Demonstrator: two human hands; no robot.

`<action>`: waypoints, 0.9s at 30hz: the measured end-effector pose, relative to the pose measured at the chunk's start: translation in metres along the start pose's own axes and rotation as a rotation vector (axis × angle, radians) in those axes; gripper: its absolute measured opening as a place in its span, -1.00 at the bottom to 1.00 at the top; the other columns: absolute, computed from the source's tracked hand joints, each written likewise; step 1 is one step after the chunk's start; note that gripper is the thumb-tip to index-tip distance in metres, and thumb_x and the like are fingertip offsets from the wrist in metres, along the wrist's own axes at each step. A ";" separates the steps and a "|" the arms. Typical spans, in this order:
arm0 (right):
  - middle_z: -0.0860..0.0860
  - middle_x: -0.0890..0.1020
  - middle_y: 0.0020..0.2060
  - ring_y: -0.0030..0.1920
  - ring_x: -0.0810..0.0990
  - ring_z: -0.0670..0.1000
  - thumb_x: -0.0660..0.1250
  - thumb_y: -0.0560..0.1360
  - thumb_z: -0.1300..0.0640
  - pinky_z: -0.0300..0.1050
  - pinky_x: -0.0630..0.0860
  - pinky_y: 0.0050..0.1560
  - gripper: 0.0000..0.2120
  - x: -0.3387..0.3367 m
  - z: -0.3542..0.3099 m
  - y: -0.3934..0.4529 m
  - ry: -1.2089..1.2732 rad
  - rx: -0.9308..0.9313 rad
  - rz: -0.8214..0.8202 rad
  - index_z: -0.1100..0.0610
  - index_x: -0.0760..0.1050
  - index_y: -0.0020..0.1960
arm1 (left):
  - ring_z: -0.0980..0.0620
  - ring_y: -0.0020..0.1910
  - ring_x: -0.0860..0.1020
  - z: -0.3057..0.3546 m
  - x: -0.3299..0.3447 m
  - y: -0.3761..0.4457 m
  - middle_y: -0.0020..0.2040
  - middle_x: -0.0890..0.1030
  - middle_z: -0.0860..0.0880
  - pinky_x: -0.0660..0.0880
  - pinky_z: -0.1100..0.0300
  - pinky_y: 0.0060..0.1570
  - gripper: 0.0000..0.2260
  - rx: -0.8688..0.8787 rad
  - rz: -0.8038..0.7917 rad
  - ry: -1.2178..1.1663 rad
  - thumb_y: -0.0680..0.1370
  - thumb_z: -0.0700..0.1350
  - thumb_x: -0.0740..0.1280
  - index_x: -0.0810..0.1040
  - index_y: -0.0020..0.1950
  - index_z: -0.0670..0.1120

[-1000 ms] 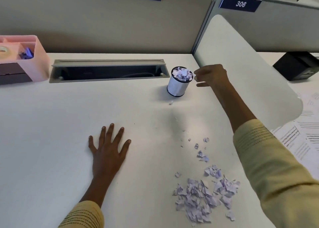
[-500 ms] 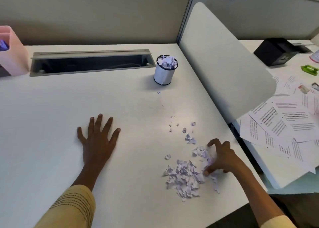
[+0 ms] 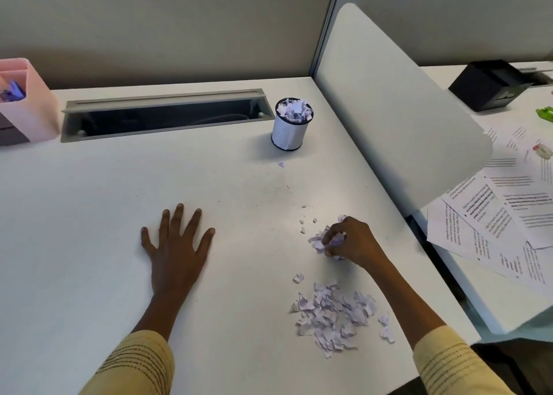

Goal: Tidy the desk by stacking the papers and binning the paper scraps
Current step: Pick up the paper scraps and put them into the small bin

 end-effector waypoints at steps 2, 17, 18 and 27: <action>0.10 0.62 -0.26 -0.36 0.61 0.02 0.51 0.25 0.36 -0.39 0.50 -0.45 -0.84 -0.001 -0.006 0.009 0.003 -0.004 -0.016 0.14 0.66 -0.24 | -0.10 0.51 0.17 0.000 0.000 0.000 0.51 0.27 -0.05 -0.04 -0.27 0.40 -0.45 0.000 -0.004 0.003 0.54 0.28 -0.03 0.34 0.46 0.10; 0.06 0.61 -0.53 -0.46 0.61 0.03 0.43 0.30 0.49 -0.17 0.60 -0.34 -0.85 -0.142 -0.151 0.130 0.413 -0.141 0.207 0.27 0.60 -0.30 | -0.09 0.49 0.23 0.001 0.001 -0.001 0.50 0.29 -0.05 0.01 -0.27 0.40 -0.45 0.008 -0.017 0.052 0.54 0.26 -0.05 0.34 0.46 0.09; 0.07 0.61 -0.50 -0.41 0.62 0.07 0.43 0.29 0.46 -0.13 0.62 -0.26 -0.87 -0.150 -0.158 0.141 0.379 -0.133 0.250 0.26 0.63 -0.28 | -0.09 0.49 0.24 0.001 0.001 -0.001 0.50 0.29 -0.05 0.02 -0.27 0.40 -0.45 0.007 -0.018 0.055 0.54 0.26 -0.05 0.34 0.46 0.09; -0.22 0.54 -0.59 -0.40 0.53 -0.10 0.48 0.29 0.26 -0.34 0.57 -0.16 -0.79 -0.152 -0.198 0.196 0.025 -0.133 0.281 0.18 0.68 -0.08 | -0.07 0.49 0.23 0.001 0.002 0.000 0.51 0.28 -0.04 0.01 -0.26 0.41 -0.46 0.000 -0.038 0.068 0.55 0.26 -0.04 0.34 0.46 0.11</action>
Point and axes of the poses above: each hand's wrist, its own y-axis towards the middle knuckle, its own x-axis out of the palm, z = x × y, the point moved 10 cm from there along y, towards the middle knuckle
